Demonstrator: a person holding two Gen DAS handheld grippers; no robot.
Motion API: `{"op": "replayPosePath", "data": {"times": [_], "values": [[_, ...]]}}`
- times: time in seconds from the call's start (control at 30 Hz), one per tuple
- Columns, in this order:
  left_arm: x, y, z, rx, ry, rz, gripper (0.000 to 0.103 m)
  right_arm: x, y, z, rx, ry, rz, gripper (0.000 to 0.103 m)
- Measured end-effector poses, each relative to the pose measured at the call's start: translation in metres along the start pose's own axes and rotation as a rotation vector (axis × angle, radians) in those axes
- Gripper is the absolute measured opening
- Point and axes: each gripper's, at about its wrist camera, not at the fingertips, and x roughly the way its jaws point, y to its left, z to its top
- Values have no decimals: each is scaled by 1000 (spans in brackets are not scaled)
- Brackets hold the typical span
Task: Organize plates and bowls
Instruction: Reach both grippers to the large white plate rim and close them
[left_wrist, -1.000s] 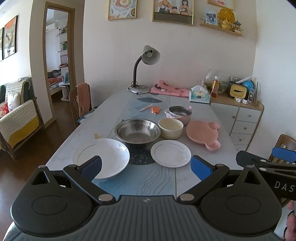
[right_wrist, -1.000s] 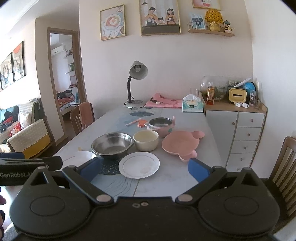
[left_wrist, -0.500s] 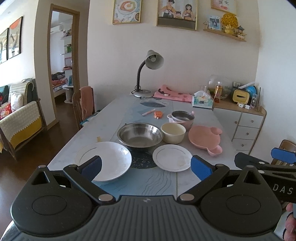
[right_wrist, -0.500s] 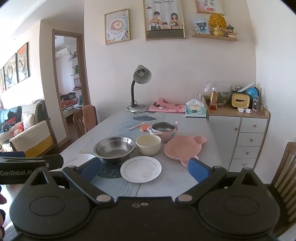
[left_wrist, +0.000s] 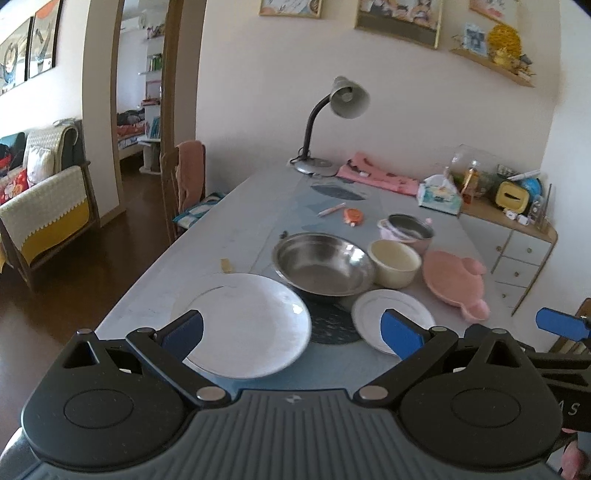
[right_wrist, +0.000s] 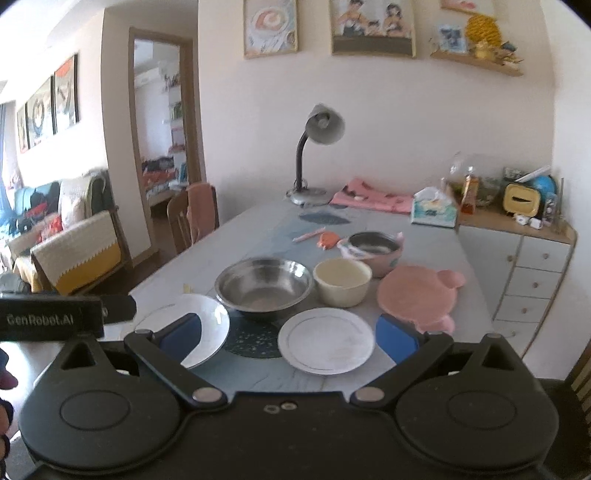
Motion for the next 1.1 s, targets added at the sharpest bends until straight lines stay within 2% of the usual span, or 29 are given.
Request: {"op": "replayPosePath", "data": {"times": [0.3, 0.6, 0.73, 0.83, 0.93, 1.03, 1.1], "values": [[78, 65, 17, 16, 114, 15, 103, 74, 39, 7, -21, 97, -2, 99], [157, 111, 23, 76, 255, 6, 102, 159, 60, 4, 12, 281, 5, 84], [187, 132, 28, 41, 328, -27, 102, 192, 66, 2, 50, 366, 11, 77], [206, 144, 28, 49, 368, -25, 92, 211, 69, -2, 84, 425, 19, 70], [223, 154, 29, 44, 405, -31, 87, 227, 71, -2, 114, 466, 28, 59], [233, 160, 28, 49, 435, -35, 72, 236, 72, -3, 150, 500, 35, 55], [239, 165, 28, 33, 455, -39, 70, 242, 72, -4, 166, 522, 40, 48]]}}
